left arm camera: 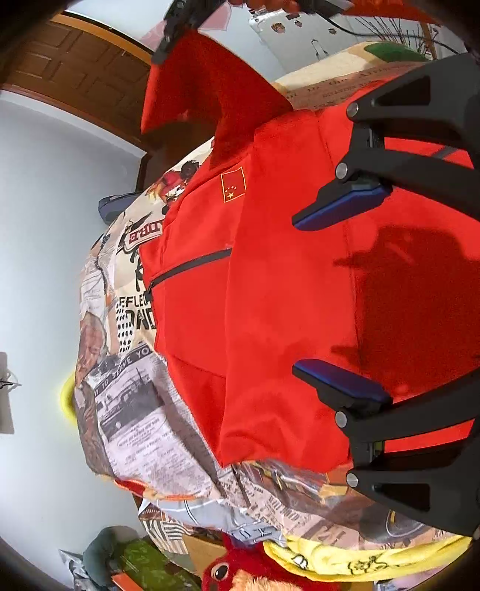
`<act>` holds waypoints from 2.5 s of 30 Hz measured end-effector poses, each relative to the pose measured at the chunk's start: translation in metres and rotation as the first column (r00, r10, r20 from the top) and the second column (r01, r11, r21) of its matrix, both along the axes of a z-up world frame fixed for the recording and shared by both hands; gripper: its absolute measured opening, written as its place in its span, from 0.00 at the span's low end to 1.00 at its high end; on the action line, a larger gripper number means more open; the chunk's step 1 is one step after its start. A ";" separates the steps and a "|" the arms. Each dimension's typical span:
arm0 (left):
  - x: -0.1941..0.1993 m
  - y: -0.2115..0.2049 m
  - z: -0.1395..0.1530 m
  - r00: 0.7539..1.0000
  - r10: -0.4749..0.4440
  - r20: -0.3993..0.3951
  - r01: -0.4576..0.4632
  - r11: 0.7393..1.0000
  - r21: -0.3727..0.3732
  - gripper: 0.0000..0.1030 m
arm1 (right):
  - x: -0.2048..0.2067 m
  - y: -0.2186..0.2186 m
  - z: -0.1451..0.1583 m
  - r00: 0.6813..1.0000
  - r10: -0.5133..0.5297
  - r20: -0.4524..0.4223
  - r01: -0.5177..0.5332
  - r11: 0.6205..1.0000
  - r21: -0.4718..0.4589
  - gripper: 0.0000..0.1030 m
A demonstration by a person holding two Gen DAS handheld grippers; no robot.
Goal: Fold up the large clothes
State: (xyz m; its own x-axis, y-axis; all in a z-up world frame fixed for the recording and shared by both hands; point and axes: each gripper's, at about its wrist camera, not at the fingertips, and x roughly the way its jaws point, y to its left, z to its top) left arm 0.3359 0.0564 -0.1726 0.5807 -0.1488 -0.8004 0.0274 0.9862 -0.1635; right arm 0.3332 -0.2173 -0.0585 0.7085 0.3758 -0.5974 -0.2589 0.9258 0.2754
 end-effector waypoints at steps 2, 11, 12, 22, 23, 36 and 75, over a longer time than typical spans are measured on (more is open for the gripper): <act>-0.005 0.007 0.000 1.000 0.007 0.000 -0.007 1.000 0.001 0.69 | 0.003 0.027 -0.016 0.996 0.072 -0.061 -0.072 0.997 0.004 0.06; -0.022 0.029 -0.019 0.999 0.017 -0.041 -0.017 1.000 -0.006 0.69 | -0.004 0.120 -0.119 0.891 0.254 -0.377 -0.310 0.946 -0.094 0.08; -0.023 0.029 -0.022 0.999 0.013 -0.046 -0.013 1.000 0.000 0.69 | -0.007 0.125 -0.129 0.878 0.254 -0.405 -0.323 0.940 -0.111 0.09; -0.032 0.017 -0.020 0.998 -0.037 -0.055 0.038 0.999 0.017 0.69 | -0.027 0.113 -0.144 0.800 0.252 -0.545 -0.361 0.927 -0.102 0.14; -0.032 0.013 -0.016 0.998 -0.045 -0.047 0.046 0.999 0.025 0.69 | -0.029 0.109 -0.138 0.805 0.253 -0.537 -0.359 0.928 -0.101 0.15; -0.003 -0.078 0.041 0.980 -0.192 0.060 0.187 0.979 0.079 0.69 | -0.057 -0.003 -0.048 0.972 0.103 -0.213 -0.147 0.968 -0.202 0.37; 0.083 -0.127 -0.009 0.944 -0.326 -0.048 0.326 0.945 0.007 0.03 | 0.004 -0.010 -0.171 0.866 0.080 -0.493 -0.161 0.979 -0.124 0.40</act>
